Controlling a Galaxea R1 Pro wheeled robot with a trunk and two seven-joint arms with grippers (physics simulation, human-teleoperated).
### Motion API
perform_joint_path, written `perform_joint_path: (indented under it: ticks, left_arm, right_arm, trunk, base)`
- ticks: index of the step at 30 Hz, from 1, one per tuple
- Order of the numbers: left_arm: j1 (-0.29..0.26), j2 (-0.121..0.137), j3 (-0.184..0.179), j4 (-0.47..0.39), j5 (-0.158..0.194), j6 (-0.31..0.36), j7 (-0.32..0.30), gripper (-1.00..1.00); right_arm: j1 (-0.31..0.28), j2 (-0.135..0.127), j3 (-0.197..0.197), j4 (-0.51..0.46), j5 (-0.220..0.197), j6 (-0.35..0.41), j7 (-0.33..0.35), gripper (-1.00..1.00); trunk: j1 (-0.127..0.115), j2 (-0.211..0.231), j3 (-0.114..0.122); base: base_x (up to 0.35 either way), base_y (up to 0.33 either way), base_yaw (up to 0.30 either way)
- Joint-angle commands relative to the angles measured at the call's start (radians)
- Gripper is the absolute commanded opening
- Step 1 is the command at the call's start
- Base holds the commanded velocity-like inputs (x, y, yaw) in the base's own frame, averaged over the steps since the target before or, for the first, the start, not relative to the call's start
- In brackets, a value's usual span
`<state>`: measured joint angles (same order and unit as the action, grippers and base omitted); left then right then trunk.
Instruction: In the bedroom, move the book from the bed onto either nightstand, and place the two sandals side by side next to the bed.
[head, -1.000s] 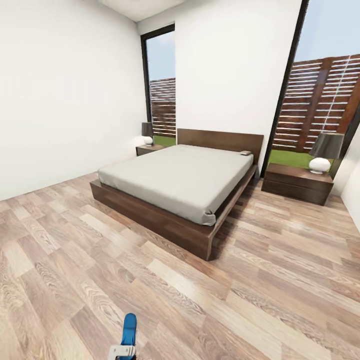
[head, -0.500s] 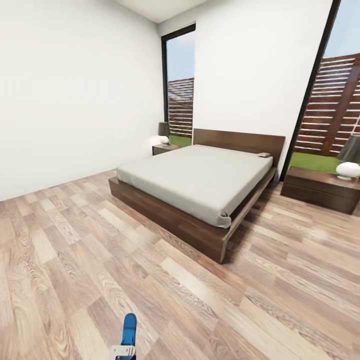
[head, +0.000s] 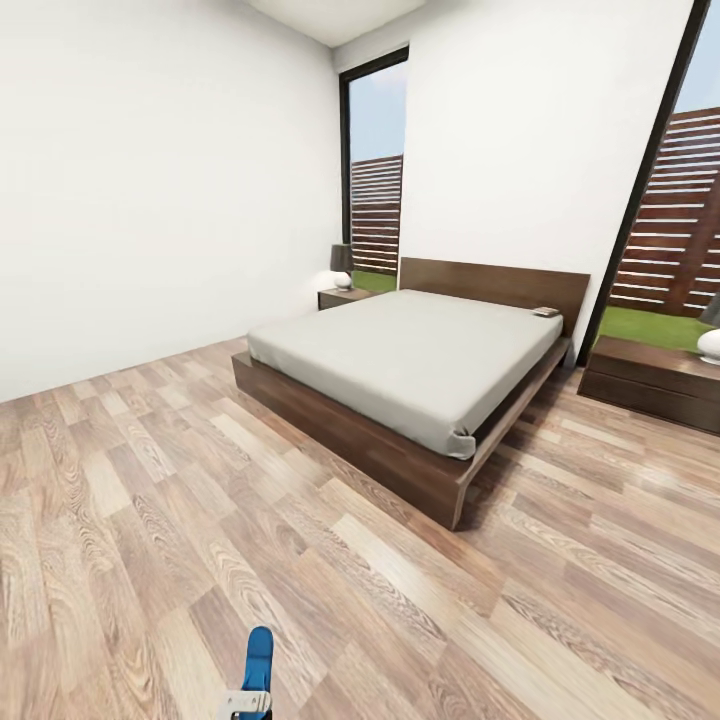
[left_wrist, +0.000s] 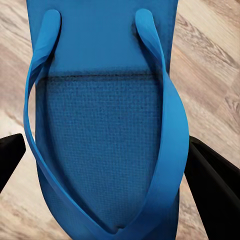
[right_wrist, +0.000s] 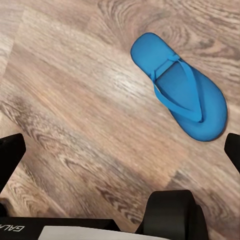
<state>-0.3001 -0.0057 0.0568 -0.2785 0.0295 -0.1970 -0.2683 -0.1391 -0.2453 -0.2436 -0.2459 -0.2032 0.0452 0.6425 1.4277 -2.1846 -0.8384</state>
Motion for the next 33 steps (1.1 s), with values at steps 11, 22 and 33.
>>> perform_joint_path:
  ticks: [11,22,33]
  left_arm:
    - [-0.001,0.0,0.006,0.001,0.003,-0.001,-0.008,-1.0]
    - [-0.001,0.0,0.006,0.001,0.003,-0.001,-0.008,-1.0]
    - [-0.001,0.0,0.006,0.001,0.003,-0.001,-0.008,-1.0]
  right_arm:
    - [0.0,0.0,-0.002,0.0,-0.007,0.005,0.005,1.0]
    - [0.0,0.0,-0.006,-0.001,-0.007,0.005,0.005,1.0]
    - [0.0,0.0,-0.006,-0.001,-0.008,0.005,0.005,1.0]
  trunk:
    - [0.0,0.0,-0.001]
    - [0.0,0.0,-0.001]
    - [0.0,0.0,-0.001]
  base:
    - [0.0,0.0,0.002]
    - [0.0,0.0,0.176]
    - [0.0,0.0,0.128]
